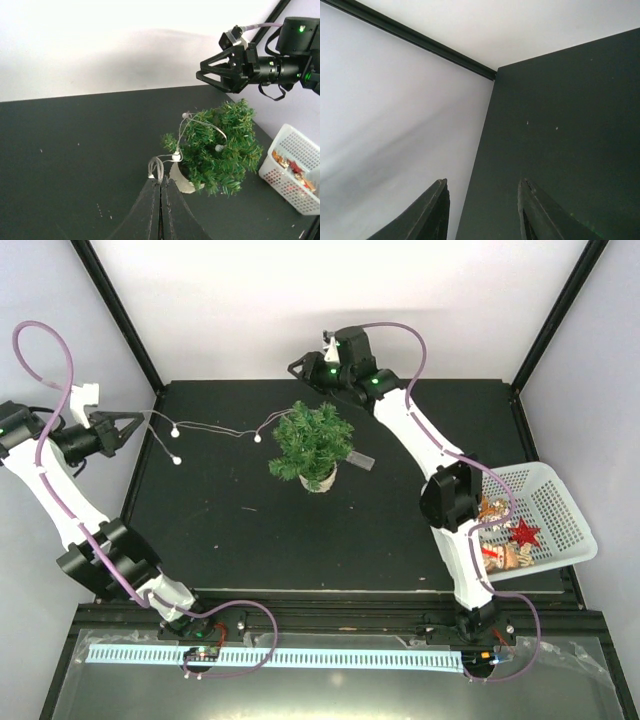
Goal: Decorate the small christmas tree
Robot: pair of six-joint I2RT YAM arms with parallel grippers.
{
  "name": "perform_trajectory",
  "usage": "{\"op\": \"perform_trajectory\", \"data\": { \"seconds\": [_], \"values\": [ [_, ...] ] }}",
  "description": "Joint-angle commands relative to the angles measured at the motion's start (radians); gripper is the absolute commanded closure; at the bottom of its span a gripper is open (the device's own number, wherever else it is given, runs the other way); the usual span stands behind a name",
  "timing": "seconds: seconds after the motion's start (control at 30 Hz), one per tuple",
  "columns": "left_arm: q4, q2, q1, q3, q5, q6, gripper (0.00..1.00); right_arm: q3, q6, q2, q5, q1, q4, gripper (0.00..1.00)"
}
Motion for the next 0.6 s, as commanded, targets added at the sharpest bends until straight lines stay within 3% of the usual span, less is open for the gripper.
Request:
{"op": "perform_trajectory", "data": {
  "seconds": [0.0, 0.27, 0.57],
  "values": [
    [-0.022, -0.059, -0.02, 0.031, -0.004, 0.117, 0.98, -0.052, -0.017, -0.111, 0.029, -0.021, 0.052, 0.59],
    [-0.024, -0.092, -0.115, 0.018, -0.082, 0.241, 0.98, -0.147, -0.09, -0.236, 0.059, -0.026, 0.011, 0.59],
    [-0.022, -0.179, -0.388, -0.051, -0.175, 0.296, 0.98, -0.388, -0.159, -0.422, 0.111, -0.026, 0.009, 0.58]
  ]
}}
